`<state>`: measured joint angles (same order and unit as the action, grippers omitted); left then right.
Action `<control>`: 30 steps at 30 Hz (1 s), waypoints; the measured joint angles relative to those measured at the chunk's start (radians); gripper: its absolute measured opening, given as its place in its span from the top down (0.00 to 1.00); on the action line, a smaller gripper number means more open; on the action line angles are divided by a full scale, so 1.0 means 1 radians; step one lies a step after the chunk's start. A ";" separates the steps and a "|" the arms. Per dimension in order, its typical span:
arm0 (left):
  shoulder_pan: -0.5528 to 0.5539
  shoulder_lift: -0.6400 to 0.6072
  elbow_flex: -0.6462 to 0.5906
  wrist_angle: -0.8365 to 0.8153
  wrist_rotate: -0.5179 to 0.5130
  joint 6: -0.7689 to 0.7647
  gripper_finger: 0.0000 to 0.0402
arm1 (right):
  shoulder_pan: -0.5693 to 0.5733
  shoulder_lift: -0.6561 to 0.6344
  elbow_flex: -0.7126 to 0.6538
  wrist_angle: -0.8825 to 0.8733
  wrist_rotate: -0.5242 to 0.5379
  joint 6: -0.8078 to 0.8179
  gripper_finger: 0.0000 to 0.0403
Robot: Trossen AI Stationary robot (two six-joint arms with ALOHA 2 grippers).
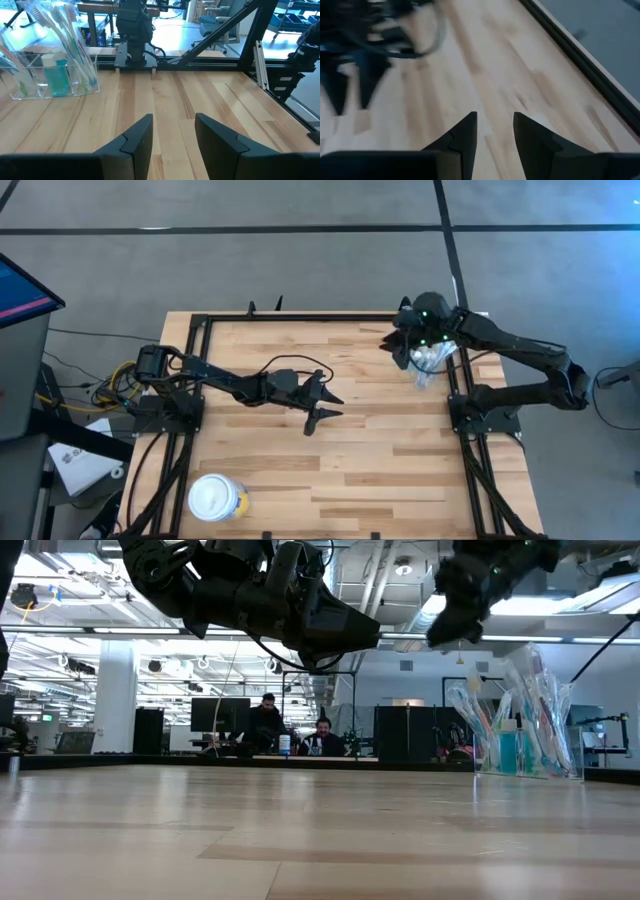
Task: Pick & Place toothbrushing station
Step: Return to Home Position
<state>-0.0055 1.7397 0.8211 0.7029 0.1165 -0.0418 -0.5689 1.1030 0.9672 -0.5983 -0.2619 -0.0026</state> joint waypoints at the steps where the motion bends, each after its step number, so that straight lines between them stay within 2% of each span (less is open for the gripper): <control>1: 0.000 0.000 0.000 0.000 0.000 0.000 0.65 | 0.020 0.000 0.000 0.020 -0.014 -0.012 0.71; 11: 0.000 0.000 0.000 0.000 0.000 0.000 0.65 | 0.242 -0.008 -0.110 0.328 -0.029 -0.034 0.71; 17: 0.000 -0.007 0.000 -0.009 -0.012 0.000 0.65 | 0.320 -0.008 -0.221 0.484 -0.028 -0.033 0.71; 27: -0.011 -0.188 0.001 -0.248 -0.076 0.000 0.65 | 0.400 -0.012 -0.423 0.893 -0.025 0.029 0.71; 30: -0.034 -0.224 0.001 -0.308 -0.123 0.010 0.65 | 0.425 -0.012 -0.456 0.948 -0.025 0.029 0.71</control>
<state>-0.0392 1.5155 0.8219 0.3952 -0.0061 -0.0317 -0.1441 1.0912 0.5116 0.3501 -0.2871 0.0269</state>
